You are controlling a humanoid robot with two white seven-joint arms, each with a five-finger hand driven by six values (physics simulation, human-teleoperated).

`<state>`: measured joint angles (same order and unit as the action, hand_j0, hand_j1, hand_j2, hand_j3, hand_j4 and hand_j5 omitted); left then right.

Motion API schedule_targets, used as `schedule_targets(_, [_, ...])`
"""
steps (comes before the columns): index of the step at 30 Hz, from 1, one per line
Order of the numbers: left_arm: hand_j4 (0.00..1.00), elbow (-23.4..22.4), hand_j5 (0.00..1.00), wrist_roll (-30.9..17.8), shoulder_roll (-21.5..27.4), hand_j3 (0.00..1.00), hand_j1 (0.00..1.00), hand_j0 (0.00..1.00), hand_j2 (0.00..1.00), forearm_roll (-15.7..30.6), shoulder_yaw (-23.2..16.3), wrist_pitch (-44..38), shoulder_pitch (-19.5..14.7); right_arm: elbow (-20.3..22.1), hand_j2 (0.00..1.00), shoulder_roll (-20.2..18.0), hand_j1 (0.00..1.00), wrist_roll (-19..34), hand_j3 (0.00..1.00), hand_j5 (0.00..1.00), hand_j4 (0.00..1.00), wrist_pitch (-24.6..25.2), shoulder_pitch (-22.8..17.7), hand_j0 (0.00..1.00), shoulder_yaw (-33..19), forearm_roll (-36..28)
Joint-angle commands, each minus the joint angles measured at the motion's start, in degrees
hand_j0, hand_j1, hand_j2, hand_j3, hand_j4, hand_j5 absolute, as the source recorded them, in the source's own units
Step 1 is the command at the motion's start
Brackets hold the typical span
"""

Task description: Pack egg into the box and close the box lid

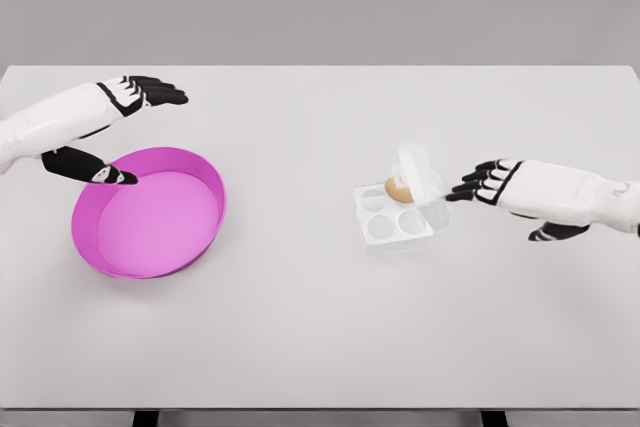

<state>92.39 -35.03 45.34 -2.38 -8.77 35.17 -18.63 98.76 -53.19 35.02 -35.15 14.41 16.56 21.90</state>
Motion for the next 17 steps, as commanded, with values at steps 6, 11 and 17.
schedule_targets(6, [1.0,-0.01,1.0,0.03,0.09,1.0,1.0,1.0,1.0,0.44,0.07,-0.17,0.0,1.7,1.0,2.04,1.0,-0.02,1.0,1.0,1.0,0.15,0.35,1.0,2.51,-0.37])
schedule_targets(11, [1.0,-0.01,1.0,0.03,0.09,1.0,1.0,1.0,1.0,0.53,0.07,-0.17,0.0,0.91,1.0,1.95,1.0,-0.02,1.0,1.0,1.0,0.15,0.79,1.0,2.16,-1.33])
schedule_targets(17, [1.0,-0.01,1.0,0.03,0.01,1.0,1.0,1.0,1.0,0.18,-0.02,-0.17,0.0,-7.53,1.0,1.34,1.0,-0.02,1.0,1.0,1.0,0.15,-0.17,1.0,-4.78,-5.2])
